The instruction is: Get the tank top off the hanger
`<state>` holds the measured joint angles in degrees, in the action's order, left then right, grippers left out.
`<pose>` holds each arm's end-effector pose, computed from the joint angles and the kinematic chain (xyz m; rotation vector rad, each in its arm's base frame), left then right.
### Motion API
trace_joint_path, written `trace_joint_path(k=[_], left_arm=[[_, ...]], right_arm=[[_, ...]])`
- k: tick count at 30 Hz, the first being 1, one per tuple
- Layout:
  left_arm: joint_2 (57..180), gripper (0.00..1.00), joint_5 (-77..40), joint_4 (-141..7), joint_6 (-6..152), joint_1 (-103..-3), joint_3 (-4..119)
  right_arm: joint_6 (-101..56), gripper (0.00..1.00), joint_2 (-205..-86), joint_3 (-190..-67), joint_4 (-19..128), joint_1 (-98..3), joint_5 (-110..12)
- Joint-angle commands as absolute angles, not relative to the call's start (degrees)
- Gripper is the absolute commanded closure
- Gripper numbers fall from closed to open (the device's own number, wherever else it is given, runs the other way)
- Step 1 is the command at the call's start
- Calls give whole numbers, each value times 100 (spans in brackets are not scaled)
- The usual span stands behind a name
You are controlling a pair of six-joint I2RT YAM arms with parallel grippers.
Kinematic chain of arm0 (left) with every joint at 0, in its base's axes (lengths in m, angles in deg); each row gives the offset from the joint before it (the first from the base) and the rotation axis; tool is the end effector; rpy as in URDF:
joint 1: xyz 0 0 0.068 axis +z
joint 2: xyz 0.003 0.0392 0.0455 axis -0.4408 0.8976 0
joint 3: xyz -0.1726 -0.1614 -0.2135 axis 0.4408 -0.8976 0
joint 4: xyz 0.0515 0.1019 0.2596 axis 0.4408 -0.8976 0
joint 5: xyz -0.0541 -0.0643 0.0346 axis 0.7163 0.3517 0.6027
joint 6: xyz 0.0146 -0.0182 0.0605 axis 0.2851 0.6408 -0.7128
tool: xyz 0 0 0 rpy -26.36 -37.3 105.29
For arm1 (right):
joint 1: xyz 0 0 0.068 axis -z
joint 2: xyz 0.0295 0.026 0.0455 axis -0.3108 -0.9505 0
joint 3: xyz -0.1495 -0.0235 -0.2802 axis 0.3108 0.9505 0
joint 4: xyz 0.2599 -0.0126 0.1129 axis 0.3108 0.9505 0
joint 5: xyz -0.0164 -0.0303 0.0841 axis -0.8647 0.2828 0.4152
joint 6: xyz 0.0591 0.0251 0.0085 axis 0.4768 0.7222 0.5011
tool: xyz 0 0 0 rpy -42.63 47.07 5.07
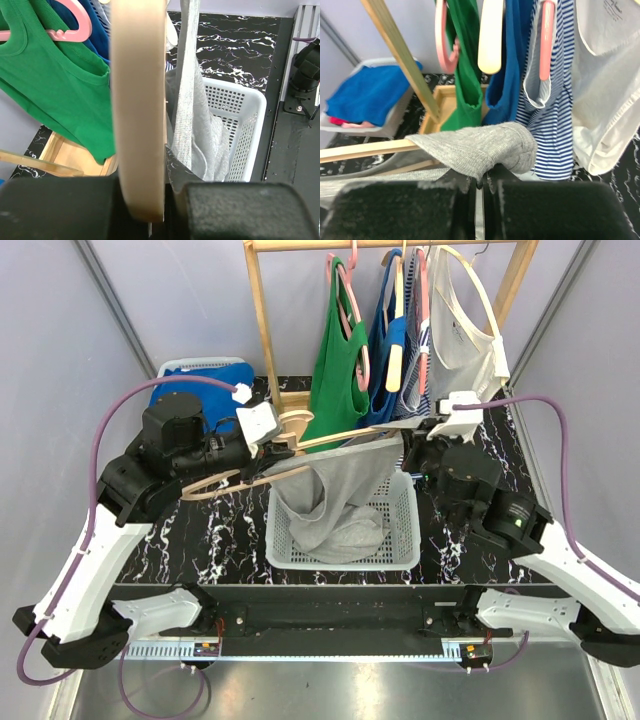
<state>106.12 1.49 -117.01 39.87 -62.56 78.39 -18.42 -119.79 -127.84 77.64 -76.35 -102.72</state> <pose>0.1404 -0.1333 0.5413 1.1947 1.4665 -0.6440 0.1284 0.1382 0.5088 -0.0611 1.6259 0.2655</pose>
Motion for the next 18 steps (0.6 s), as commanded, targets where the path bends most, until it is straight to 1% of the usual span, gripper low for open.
trace_joint_path(k=[1,2,5,6,9,14,17,18], left_arm=[[10444,100,220,-11602,3920,-6254,7854],[10426,100,237,-11628,3903,-6245,7863],[10339,100,474,-11777,3798,-6245,7898],[10330,100,840,-11891,3719,-6237,7951],[10330,100,1134,-12050,3779,-6236,8083],[10391,100,1072,-12042,3858,-6237,8276],[10470,100,968,-11858,4199,-6236,8417],[10479,100,802,-11727,4315,-6236,8478]], right_arm=[[-2051,100,-12126,-12555,7748,-7507,-11018],[-2042,100,-12170,-12511,7766,-7428,-10993],[-1831,100,-12205,-12414,7985,-6770,-10651],[-1787,100,-12205,-12379,8029,-6237,-10354],[-1568,100,-12153,-12344,8188,-5627,-9694],[-1444,100,-12389,-12195,8372,-5564,-9306],[-1330,100,-12364,-11906,8154,-5564,-8595],[-1269,99,-12329,-11809,7927,-5564,-8149]])
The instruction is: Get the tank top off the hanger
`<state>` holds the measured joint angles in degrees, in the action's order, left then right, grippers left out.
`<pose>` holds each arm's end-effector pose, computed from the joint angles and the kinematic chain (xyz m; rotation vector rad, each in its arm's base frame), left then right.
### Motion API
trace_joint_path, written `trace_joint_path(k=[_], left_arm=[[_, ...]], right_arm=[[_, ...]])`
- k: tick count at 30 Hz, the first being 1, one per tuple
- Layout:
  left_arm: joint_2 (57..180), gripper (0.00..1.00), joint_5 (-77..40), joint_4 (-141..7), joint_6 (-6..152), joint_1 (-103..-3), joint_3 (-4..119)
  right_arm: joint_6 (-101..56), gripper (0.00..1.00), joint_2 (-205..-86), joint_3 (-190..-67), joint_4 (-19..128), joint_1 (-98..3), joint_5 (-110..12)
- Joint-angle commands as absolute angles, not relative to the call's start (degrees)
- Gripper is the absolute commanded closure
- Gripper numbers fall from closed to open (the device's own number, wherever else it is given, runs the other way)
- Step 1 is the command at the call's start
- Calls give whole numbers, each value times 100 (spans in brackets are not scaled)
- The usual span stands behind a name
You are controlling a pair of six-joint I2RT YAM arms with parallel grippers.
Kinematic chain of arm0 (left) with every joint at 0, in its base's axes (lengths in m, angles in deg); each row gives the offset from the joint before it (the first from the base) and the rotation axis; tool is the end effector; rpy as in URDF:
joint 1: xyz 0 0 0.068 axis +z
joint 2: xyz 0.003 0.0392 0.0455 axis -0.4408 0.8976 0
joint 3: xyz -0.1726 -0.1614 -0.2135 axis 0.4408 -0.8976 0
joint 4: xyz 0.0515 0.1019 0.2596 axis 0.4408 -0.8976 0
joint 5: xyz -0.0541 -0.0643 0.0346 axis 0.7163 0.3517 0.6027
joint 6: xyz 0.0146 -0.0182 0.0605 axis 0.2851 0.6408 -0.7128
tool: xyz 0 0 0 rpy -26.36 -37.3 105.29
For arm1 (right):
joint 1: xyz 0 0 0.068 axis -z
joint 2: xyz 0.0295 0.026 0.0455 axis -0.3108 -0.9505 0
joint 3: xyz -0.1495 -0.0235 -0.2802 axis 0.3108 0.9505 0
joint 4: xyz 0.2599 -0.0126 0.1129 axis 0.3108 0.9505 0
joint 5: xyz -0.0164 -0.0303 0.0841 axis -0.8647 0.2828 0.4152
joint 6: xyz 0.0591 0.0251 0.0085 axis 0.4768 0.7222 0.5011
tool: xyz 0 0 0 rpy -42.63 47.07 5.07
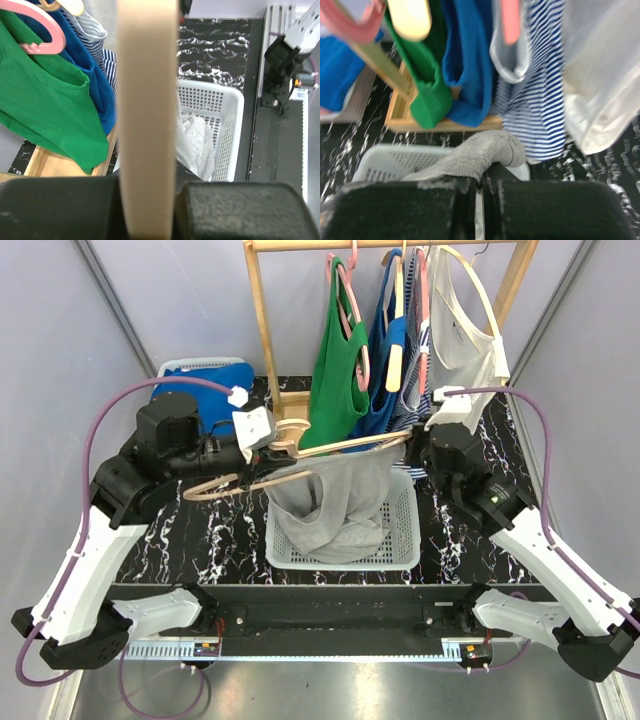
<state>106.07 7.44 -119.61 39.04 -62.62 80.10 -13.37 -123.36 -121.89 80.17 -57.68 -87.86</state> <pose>0.1301 -0.1316 0.5465 1.2646 1.4206 -0.7347 0.1912 0.1240 0.4540 -0.0011 1.8146 0.1789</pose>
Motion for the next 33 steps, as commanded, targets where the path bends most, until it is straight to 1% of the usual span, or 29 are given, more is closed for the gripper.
trace_joint_path(k=[1,4,5,8,9,11,12,14,16,18,21,22,25,26,33], left_arm=[[10531,100,731,-11490,4438,-6236,8522],[10672,100,572,-10990,4903,-6236,8759],[10707,100,450,-10830,5140,-6236,8786],[10970,100,64,-10477,5449,-6280,9014],[11076,100,-34,-10469,5476,-6289,9137],[11321,100,-323,-10425,5546,-6307,9330],[11384,100,-377,-10390,5564,-6316,9357],[11454,100,-474,-10240,5581,-6350,9244],[11481,100,-614,-9961,5581,-6455,9042],[11463,100,-729,-9740,5669,-6500,8769],[11516,100,-659,-9598,5775,-6544,8812],[11560,100,-650,-9590,5801,-6553,8856],[11578,100,-632,-9572,5801,-6562,9110],[11578,100,-641,-9581,5827,-6562,9172],[11551,100,-501,-9581,6091,-6553,9305]], right_arm=[[-1242,98,-12302,-11686,7820,-5573,-7979],[-1207,95,-12162,-11299,7486,-5748,-7548],[-1250,92,-12127,-11124,7389,-5983,-7503],[-1619,86,-12021,-10956,6924,-6633,-7739],[-1750,85,-12029,-10972,6792,-6706,-7784],[-1796,80,-12003,-11077,6703,-6750,-7610],[-1822,73,-11960,-11078,6520,-6759,-7556],[-1840,68,-11775,-11087,6343,-6750,-7599],[-1919,54,-11609,-11174,6202,-6759,-7608],[-1945,47,-11503,-11271,6106,-6750,-7547],[-1901,37,-11230,-11158,5965,-6759,-7494],[-1858,31,-11125,-11088,5938,-6759,-7503],[-1770,21,-10967,-10710,5877,-6750,-7582],[-1735,14,-10931,-10552,5885,-6759,-7608],[-1488,3,-10861,-10226,5798,-6750,-7398]])
